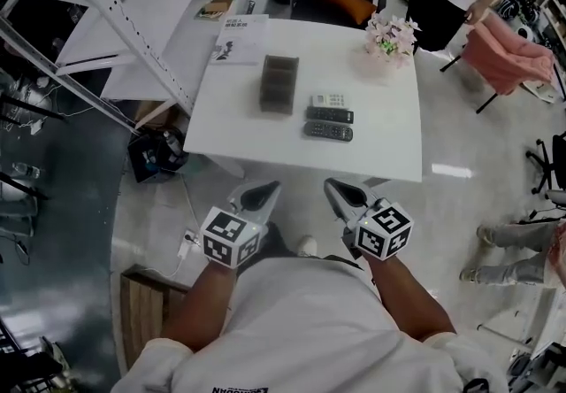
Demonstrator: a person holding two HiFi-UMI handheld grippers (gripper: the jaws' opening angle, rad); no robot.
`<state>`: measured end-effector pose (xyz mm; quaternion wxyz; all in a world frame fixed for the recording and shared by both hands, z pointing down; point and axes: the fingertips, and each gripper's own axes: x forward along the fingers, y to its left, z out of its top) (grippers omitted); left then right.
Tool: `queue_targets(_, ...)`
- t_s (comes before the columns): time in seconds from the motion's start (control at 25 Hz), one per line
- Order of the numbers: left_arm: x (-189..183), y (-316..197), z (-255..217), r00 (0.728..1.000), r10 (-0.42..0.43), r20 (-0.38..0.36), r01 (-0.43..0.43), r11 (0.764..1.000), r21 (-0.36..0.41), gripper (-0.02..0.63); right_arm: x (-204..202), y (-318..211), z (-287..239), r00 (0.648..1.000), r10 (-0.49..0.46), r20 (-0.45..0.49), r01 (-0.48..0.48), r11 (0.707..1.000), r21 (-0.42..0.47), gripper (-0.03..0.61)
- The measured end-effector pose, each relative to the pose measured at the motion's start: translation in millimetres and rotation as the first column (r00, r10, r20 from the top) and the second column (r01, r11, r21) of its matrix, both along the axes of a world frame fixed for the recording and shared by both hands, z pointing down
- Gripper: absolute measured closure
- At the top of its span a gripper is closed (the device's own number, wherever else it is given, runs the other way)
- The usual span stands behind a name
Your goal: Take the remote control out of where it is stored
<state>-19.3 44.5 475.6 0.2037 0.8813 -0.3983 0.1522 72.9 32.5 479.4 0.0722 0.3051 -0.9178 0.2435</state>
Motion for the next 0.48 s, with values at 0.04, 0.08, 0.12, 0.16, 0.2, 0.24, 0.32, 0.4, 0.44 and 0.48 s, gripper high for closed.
queue_targets(0.04,0,7,1,1.0,-0.007,0.002,0.007,1.0,-0.005,0.612,1,5,0,1.0,-0.004,-0.002,0.004,1.0,0.001,0.572)
queue_targets(0.08,0,14,1,1.0,-0.012,0.003,0.012,1.0,-0.008,0.612,2,10,-1,1.0,-0.008,-0.003,0.008,1.0,0.002,0.572)
queue_targets(0.12,-1,19,1,1.0,-0.016,0.004,0.016,1.0,-0.009,0.611,2,13,-3,1.0,-0.01,-0.003,0.01,1.0,0.005,0.572)
queue_targets(0.16,-1,22,-1,1.0,-0.018,0.005,0.018,1.0,-0.007,0.612,2,17,-5,1.0,-0.011,-0.003,0.011,1.0,0.008,0.572)
queue_targets(0.2,-2,24,-3,1.0,-0.019,0.006,0.019,1.0,-0.003,0.612,1,19,-7,1.0,-0.011,-0.002,0.011,1.0,0.012,0.572)
queue_targets(0.24,-3,25,-6,1.0,-0.021,0.005,0.021,1.0,0.001,0.612,1,21,-8,1.0,-0.01,-0.003,0.01,1.0,0.016,0.572)
queue_targets(0.32,-6,26,-11,1.0,-0.019,0.002,0.019,1.0,0.009,0.612,-2,23,-11,1.0,-0.006,-0.005,0.006,1.0,0.022,0.572)
queue_targets(0.4,-11,28,-12,1.0,-0.008,0.007,0.008,1.0,0.012,0.612,-7,25,-13,1.0,0.001,-0.009,-0.001,1.0,0.029,0.572)
queue_targets(0.44,-14,28,-13,1.0,-0.001,0.01,0.001,1.0,0.011,0.612,-10,25,-14,1.0,0.006,-0.01,-0.006,0.999,0.031,0.572)
queue_targets(0.48,-17,27,-13,1.0,0.006,0.013,-0.006,1.0,0.011,0.611,-13,25,-15,1.0,0.013,-0.01,-0.012,0.999,0.033,0.572)
